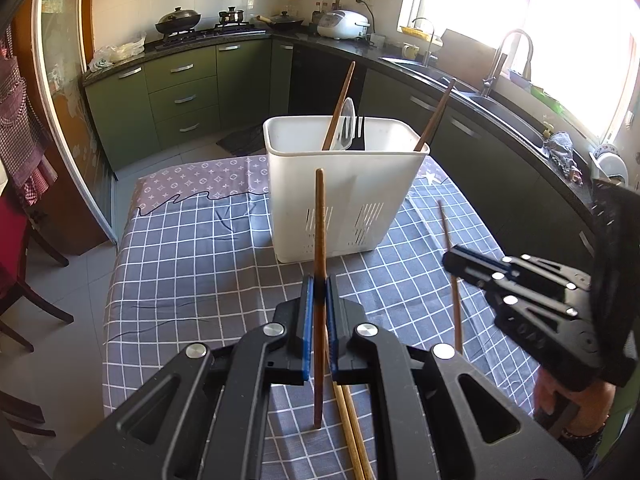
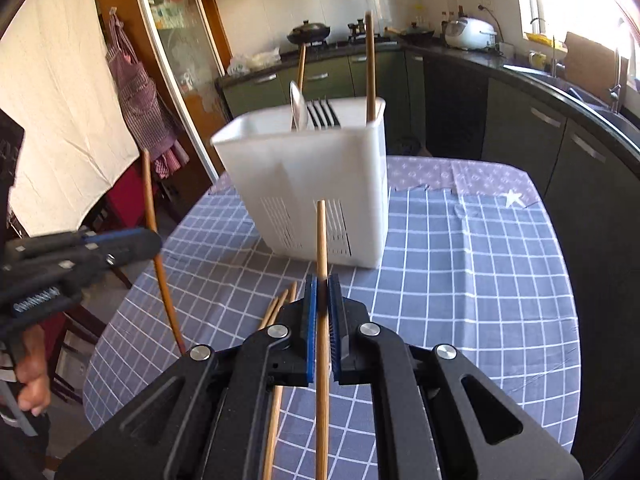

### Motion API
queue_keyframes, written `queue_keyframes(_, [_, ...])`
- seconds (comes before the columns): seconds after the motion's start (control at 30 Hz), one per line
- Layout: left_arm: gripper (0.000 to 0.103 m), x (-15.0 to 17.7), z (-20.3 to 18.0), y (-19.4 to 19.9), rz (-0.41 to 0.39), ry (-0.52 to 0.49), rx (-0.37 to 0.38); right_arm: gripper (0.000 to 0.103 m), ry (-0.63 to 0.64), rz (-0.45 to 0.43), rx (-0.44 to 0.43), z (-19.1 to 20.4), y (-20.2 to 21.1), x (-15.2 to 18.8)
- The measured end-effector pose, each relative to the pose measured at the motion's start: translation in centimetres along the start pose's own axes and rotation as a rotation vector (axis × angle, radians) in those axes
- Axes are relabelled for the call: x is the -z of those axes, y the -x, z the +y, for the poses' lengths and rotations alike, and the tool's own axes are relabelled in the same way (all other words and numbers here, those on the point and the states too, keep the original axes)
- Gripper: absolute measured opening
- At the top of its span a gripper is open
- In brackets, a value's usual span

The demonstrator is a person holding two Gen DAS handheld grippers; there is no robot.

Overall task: Organize utensils
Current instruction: 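Carry both chopsticks upright over the white holder with both tools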

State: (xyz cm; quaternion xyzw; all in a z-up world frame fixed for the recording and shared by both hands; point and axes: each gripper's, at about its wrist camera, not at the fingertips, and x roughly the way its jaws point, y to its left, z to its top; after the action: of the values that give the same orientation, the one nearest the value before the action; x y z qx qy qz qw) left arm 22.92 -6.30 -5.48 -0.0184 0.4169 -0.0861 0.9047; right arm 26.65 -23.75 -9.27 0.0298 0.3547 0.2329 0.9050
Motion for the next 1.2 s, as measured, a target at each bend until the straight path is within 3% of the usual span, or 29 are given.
queue_keyframes(0.23, [0.006, 0.1, -0.2, 0.1, -0.009, -0.004, 0.001, 0.006, 0.035, -0.121, 0.020, 0.6, 5.0, -1.8])
queue_keyframes(1.2, [0.006, -0.5, -0.4, 2.4, -0.072, -0.038, 0.006, 0.006, 0.091, -0.145, 0.019, 2.0, 6.3, -2.9])
